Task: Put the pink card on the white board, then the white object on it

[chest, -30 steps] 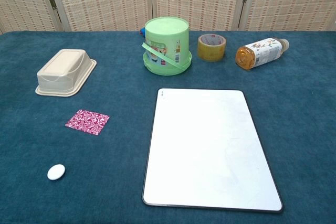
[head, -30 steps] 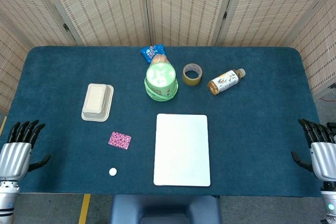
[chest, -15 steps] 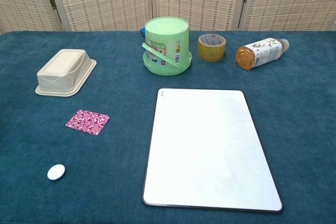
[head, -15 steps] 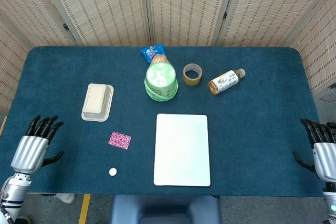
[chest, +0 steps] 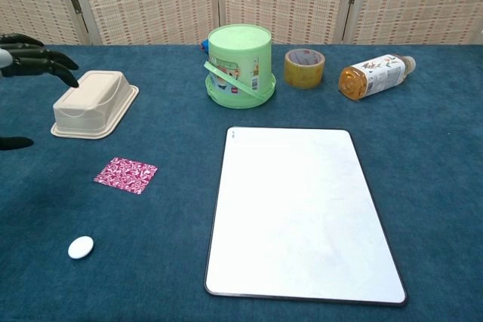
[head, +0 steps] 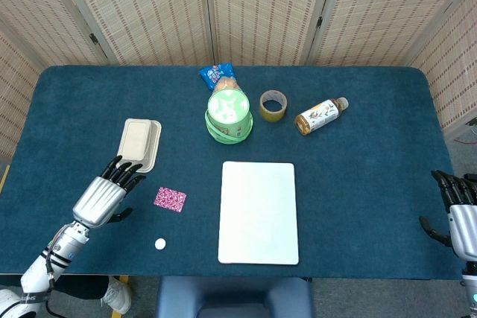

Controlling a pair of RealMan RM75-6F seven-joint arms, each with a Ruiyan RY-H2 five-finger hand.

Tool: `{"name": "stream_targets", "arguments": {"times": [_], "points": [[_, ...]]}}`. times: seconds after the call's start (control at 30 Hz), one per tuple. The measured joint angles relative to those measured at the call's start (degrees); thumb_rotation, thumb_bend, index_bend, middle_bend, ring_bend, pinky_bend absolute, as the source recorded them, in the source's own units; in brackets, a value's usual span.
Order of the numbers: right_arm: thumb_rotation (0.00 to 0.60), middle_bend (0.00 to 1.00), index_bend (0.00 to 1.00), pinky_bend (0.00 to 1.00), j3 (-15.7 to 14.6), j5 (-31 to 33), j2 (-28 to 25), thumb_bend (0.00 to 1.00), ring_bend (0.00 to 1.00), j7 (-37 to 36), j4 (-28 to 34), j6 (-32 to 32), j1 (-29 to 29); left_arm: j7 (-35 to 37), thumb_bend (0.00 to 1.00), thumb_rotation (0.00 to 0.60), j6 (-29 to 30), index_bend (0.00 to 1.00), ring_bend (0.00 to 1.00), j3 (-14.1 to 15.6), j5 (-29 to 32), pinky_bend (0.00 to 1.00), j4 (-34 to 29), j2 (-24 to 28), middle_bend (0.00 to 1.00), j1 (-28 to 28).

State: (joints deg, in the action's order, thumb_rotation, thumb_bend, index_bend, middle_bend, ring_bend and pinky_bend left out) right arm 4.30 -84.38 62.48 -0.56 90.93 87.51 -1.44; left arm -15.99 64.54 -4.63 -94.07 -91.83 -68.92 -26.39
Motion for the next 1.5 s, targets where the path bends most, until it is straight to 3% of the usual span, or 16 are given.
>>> {"name": "stream_targets", "arguments": {"times": [0.23,0.67,0.97,1.5], "points": [[0.600,0.13,0.07,0.11,0.0,0.2,0.0,0.29,0.12,-0.3,-0.1,-0.2,0.1,-2.9,0.30,0.600,-6.0,0.26,0.15,-0.1,1.9,0.00,1.6,-3.8,0.15,-4.1],[0.600,0.13,0.07,0.11,0.1,0.7,0.1,0.29,0.12,-0.9,-0.7,-0.7,0.1,-10.6,0.32,0.600,-13.3,0.26,0.12,-0.7,12.5,0.00,4.7,-10.0,0.15,-8.1],[0.600,0.13,0.07,0.11,0.2,0.9,0.2,0.29,0.12,-1.3,-1.1,-0.5,0.4,-14.7,0.32,0.600,-15.2,0.27,0.11,-0.5,18.5,0.00,6.6,-13.0,0.15,-9.9],[0.600,0.13,0.07,0.11,0.3,1.1,0.2,0.29,0.11,-1.5,-1.3,-0.9,0.4,-16.9,0.32,0.600,-16.7,0.29,0.10,0.6,23.8,0.00,8.8,-15.9,0.15,-12.5]]}}
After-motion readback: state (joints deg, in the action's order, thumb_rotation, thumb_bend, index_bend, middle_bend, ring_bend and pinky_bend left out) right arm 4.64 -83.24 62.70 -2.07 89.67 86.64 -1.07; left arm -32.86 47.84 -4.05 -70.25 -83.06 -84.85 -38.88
